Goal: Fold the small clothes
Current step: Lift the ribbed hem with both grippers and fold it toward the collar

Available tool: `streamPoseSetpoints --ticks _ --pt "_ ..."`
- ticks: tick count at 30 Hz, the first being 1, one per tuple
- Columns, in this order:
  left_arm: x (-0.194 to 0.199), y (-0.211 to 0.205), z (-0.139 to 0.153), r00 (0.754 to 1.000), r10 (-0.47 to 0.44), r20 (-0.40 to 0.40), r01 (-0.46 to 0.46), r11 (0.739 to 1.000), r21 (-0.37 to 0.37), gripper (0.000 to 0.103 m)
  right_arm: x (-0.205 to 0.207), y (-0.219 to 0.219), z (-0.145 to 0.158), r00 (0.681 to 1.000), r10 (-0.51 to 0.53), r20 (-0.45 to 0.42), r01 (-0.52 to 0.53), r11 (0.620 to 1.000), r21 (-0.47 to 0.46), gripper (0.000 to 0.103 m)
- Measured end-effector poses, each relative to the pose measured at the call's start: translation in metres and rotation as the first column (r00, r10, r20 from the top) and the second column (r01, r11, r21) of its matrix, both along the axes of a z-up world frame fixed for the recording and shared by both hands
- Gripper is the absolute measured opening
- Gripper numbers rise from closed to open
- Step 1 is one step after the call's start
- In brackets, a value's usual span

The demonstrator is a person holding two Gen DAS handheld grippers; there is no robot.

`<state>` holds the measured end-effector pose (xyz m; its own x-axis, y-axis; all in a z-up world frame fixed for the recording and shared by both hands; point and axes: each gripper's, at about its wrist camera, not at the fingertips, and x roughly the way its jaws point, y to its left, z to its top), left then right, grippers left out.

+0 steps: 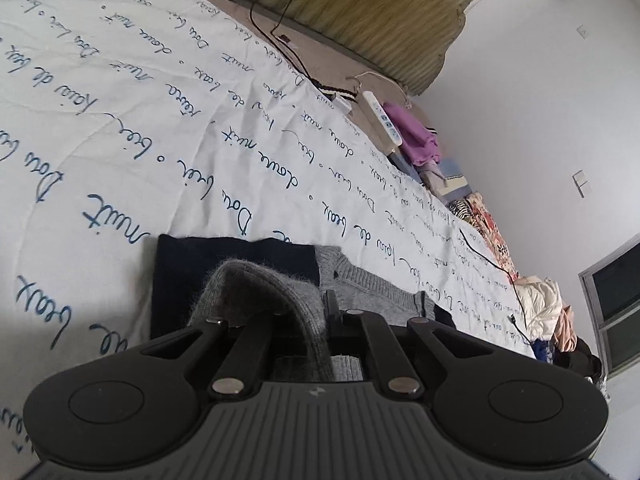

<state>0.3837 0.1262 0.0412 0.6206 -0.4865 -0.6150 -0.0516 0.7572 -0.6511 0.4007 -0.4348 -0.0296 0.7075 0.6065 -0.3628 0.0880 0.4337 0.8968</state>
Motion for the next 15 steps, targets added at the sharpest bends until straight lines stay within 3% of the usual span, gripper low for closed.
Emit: streamPoseSetpoints --ticks 7,11,14,15 --pt "0.018 0.011 0.006 0.999 0.027 0.038 -0.027 1.000 -0.012 0.006 0.008 -0.005 0.009 0.998 -0.015 0.064 0.012 0.999 0.041 0.010" --pt "0.037 0.005 -0.024 0.999 0.053 -0.014 -0.051 0.992 0.117 0.006 0.032 -0.011 -0.011 0.999 -0.044 -0.031 0.044 0.999 0.016 0.015" --pt "0.030 0.000 -0.027 1.000 0.022 0.013 -0.023 0.992 0.120 0.009 0.037 -0.012 -0.029 0.997 -0.040 -0.071 0.046 0.995 0.083 0.017" --pt "0.027 -0.003 -0.022 0.999 -0.002 0.040 -0.003 0.992 0.127 0.015 0.034 -0.012 -0.027 0.998 -0.039 -0.052 0.043 0.994 0.096 0.027"
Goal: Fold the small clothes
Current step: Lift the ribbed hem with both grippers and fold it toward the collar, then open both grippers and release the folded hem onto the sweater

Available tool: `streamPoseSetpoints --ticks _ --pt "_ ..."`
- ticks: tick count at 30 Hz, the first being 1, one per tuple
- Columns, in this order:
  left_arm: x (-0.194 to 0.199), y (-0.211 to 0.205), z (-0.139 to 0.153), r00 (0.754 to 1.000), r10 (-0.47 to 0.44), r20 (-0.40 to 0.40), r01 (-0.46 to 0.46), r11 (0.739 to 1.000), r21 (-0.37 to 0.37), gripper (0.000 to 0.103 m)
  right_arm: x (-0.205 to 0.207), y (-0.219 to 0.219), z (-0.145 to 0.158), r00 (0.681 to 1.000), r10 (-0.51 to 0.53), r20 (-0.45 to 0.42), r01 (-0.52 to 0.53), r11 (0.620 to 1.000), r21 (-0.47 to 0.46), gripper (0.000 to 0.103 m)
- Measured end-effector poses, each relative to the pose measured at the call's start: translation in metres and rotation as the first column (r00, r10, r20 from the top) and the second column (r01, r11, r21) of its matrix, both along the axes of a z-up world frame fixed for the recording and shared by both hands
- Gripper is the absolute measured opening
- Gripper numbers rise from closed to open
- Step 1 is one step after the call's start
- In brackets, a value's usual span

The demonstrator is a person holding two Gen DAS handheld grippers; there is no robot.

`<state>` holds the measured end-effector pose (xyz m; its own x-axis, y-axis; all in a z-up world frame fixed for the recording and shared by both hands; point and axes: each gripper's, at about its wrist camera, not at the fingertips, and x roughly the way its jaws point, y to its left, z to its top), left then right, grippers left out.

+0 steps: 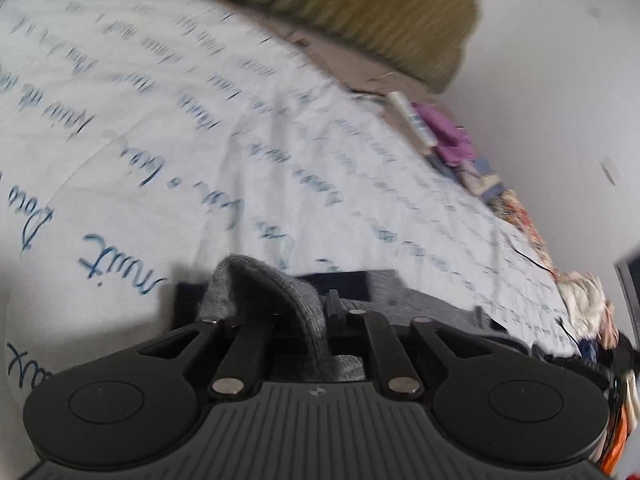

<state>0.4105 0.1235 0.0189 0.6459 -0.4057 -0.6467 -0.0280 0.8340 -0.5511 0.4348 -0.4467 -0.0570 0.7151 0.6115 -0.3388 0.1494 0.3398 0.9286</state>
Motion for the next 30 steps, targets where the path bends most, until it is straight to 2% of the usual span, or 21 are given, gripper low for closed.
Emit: streamPoseSetpoints --ticks 1,2,4,6,8,10,13,15,17,20,22,25,27,30 --pt "-0.003 -0.001 0.006 0.999 -0.024 0.021 0.024 1.000 0.010 0.028 -0.004 0.000 0.003 1.000 0.009 0.029 -0.009 1.000 0.009 0.035" --pt "-0.006 -0.002 0.013 0.998 -0.039 0.042 0.039 0.999 0.015 0.036 -0.007 0.000 0.007 0.998 0.018 0.053 -0.018 1.000 0.008 0.046" --pt "-0.013 0.002 0.027 0.993 -0.029 0.113 0.029 1.000 0.000 0.072 -0.011 -0.003 0.019 0.995 0.020 0.096 -0.019 1.000 -0.010 0.047" --pt "-0.016 0.008 0.040 0.986 0.021 0.163 -0.021 1.000 -0.001 0.083 -0.011 -0.008 0.027 0.993 0.027 0.115 -0.028 1.000 0.002 0.047" --pt "-0.015 0.016 0.045 0.983 0.063 0.173 -0.061 0.998 -0.016 0.083 -0.009 -0.010 0.035 0.991 0.027 0.134 -0.027 1.000 -0.006 0.048" --pt "-0.015 0.023 0.041 0.985 0.103 0.140 -0.101 0.995 -0.021 0.083 -0.007 -0.012 0.042 0.991 0.028 0.130 -0.025 0.999 -0.027 0.048" --pt "-0.020 0.020 0.031 0.990 0.111 0.083 -0.117 0.990 0.074 0.083 -0.009 -0.007 0.048 0.992 0.054 0.114 -0.041 0.993 -0.113 0.050" --pt "-0.036 0.012 0.029 0.991 0.097 0.087 -0.111 0.978 0.175 0.083 -0.016 0.001 0.054 0.991 0.089 0.101 -0.063 0.969 -0.238 0.050" --pt "-0.060 0.003 0.030 0.989 0.104 0.104 -0.127 0.959 0.255 0.083 -0.030 0.011 0.058 0.987 0.134 0.091 -0.094 0.930 -0.355 0.050" --pt "-0.105 0.000 0.034 0.981 0.146 0.127 -0.177 0.944 0.279 0.083 -0.071 0.020 0.063 0.973 0.196 0.125 -0.119 0.882 -0.456 0.053" --pt "-0.140 0.003 0.039 0.973 0.185 0.139 -0.215 0.944 0.251 0.083 -0.102 0.020 0.062 0.968 0.213 0.131 -0.128 0.872 -0.472 0.055" --pt "-0.197 0.011 0.041 0.952 0.274 0.136 -0.292 0.947 0.133 0.083 -0.153 0.006 0.055 0.978 0.171 0.121 -0.101 0.889 -0.446 0.057" --pt "-0.227 0.015 0.031 0.943 0.324 0.077 -0.326 0.945 0.020 0.083 -0.189 -0.008 0.045 0.987 0.113 0.116 -0.063 0.927 -0.369 0.057" --pt "-0.255 0.015 0.010 0.935 0.354 -0.021 -0.354 0.927 -0.124 0.083 -0.228 -0.019 0.021 0.997 0.052 0.051 -0.040 0.974 -0.222 0.059"
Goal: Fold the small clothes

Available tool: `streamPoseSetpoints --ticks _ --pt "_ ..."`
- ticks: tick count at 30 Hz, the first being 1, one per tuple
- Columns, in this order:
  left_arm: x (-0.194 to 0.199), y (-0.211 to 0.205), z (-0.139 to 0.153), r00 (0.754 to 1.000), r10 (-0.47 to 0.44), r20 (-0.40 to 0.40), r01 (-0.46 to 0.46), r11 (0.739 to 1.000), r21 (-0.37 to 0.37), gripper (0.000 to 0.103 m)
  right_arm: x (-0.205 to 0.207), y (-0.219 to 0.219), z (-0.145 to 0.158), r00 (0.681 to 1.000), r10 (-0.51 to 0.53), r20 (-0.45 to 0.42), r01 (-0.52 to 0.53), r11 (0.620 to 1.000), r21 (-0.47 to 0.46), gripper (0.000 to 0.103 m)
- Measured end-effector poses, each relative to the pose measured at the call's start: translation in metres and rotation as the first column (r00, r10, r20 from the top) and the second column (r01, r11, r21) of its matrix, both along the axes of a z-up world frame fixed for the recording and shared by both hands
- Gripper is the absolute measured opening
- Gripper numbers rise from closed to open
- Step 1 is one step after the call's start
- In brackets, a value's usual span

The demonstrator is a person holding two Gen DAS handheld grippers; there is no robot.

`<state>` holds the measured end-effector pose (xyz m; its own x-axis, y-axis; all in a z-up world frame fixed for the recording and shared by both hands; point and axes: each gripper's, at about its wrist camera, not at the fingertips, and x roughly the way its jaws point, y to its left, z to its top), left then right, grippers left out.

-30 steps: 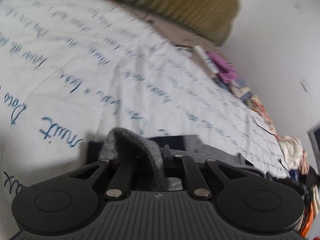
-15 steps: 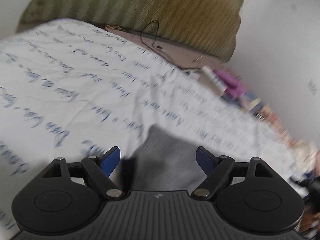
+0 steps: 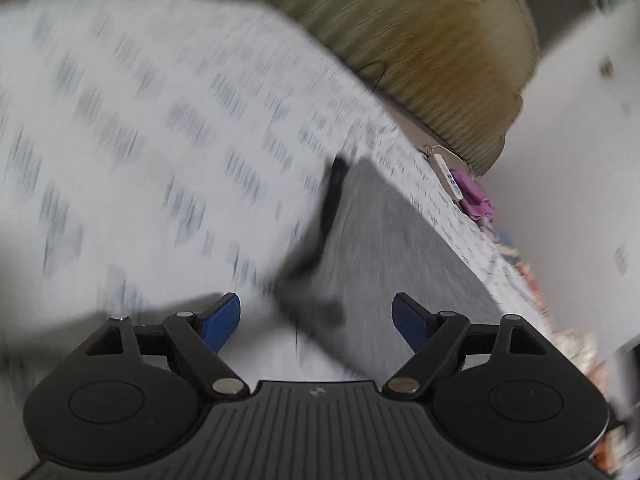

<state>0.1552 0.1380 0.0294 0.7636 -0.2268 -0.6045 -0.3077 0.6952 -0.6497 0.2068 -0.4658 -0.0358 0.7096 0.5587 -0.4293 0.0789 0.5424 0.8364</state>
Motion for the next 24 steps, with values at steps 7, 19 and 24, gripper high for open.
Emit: streamPoseSetpoints --ticks 7,19,24 --pt "0.022 -0.005 -0.020 0.999 0.022 0.041 -0.015 0.985 -0.170 0.092 -0.004 0.025 -0.010 1.000 -0.011 -0.009 0.011 0.997 0.080 0.064" --pt "0.059 -0.036 -0.016 0.998 0.016 0.053 -0.016 1.000 -0.009 0.087 0.056 0.083 -0.024 0.996 -0.090 -0.024 0.092 0.993 0.078 0.019" --pt "0.070 -0.037 -0.020 0.998 -0.027 -0.058 0.028 0.999 0.017 0.007 0.055 0.086 -0.024 0.995 -0.098 -0.021 0.100 0.990 0.101 0.010"
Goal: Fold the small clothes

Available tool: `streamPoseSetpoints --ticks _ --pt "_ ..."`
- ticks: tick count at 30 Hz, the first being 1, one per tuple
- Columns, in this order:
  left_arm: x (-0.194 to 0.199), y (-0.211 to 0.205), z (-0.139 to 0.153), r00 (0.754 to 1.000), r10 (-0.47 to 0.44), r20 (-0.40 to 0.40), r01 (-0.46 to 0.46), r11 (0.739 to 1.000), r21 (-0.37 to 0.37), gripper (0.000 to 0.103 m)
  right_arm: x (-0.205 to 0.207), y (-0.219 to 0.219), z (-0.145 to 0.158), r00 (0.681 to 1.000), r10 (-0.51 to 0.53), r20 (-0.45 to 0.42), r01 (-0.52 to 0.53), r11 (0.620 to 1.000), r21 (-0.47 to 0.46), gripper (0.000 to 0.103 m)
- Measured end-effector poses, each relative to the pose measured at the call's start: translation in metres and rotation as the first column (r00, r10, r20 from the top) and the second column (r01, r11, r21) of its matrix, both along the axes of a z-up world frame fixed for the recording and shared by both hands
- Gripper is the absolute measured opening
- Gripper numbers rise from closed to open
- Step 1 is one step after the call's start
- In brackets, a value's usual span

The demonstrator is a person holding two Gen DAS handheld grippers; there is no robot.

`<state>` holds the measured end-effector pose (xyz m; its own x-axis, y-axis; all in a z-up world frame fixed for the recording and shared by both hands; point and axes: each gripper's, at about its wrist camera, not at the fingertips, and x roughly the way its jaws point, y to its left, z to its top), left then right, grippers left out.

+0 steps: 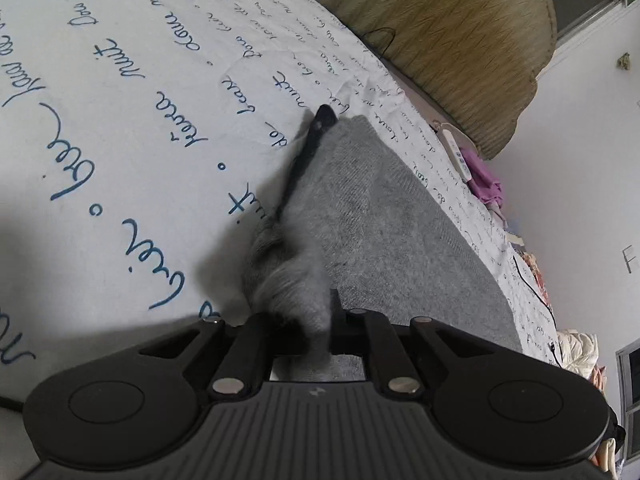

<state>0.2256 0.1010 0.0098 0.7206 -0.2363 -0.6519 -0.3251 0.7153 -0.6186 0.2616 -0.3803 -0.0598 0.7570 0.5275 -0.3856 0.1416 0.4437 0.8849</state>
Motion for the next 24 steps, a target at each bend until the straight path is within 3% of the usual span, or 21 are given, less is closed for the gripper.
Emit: streamPoseSetpoints --ticks 3,9,15,21,24 --pt "0.001 0.000 0.014 1.000 -0.018 0.007 0.018 0.999 0.034 0.007 0.002 0.001 0.010 1.000 0.006 0.002 -0.006 1.000 0.000 0.010" --pt "-0.020 0.002 0.068 0.989 -0.082 0.124 0.076 0.996 0.048 0.006 -0.010 -0.003 0.051 0.994 0.035 0.106 -0.034 0.999 -0.014 0.010" --pt "-0.076 0.015 0.103 0.973 -0.138 0.183 0.138 0.990 0.014 0.006 -0.059 -0.011 0.082 0.980 0.115 0.165 -0.113 0.993 -0.025 0.010" --pt "-0.148 0.028 0.080 0.987 -0.140 0.074 0.144 0.989 -0.039 0.006 -0.150 -0.024 0.084 0.975 0.163 0.151 -0.165 0.986 -0.003 0.010" --pt "-0.163 0.032 0.048 0.991 -0.136 -0.020 0.135 0.990 -0.039 0.006 -0.180 -0.018 0.073 0.977 0.194 0.092 -0.188 0.980 -0.070 0.010"
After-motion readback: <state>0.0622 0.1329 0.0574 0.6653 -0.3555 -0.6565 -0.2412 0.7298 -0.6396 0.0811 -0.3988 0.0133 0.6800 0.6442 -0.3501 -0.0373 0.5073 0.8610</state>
